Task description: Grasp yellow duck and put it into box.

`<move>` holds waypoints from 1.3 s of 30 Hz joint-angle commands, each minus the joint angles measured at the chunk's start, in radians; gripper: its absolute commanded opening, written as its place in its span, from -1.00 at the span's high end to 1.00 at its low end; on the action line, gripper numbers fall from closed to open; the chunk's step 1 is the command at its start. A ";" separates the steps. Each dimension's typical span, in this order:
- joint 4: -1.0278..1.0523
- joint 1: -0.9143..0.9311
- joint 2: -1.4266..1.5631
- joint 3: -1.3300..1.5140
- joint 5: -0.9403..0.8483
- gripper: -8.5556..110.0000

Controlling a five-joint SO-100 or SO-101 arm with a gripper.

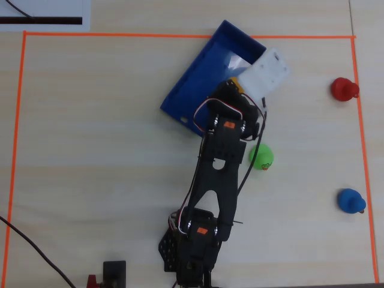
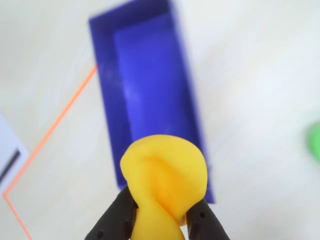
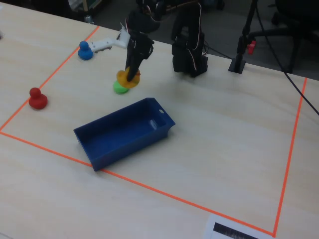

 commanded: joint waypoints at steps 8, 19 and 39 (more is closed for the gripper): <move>-0.114 -0.077 -0.265 -0.192 -0.031 0.85; -0.241 -0.098 -0.563 -0.322 -0.077 0.81; -0.279 -0.037 -0.520 -0.314 -0.183 0.47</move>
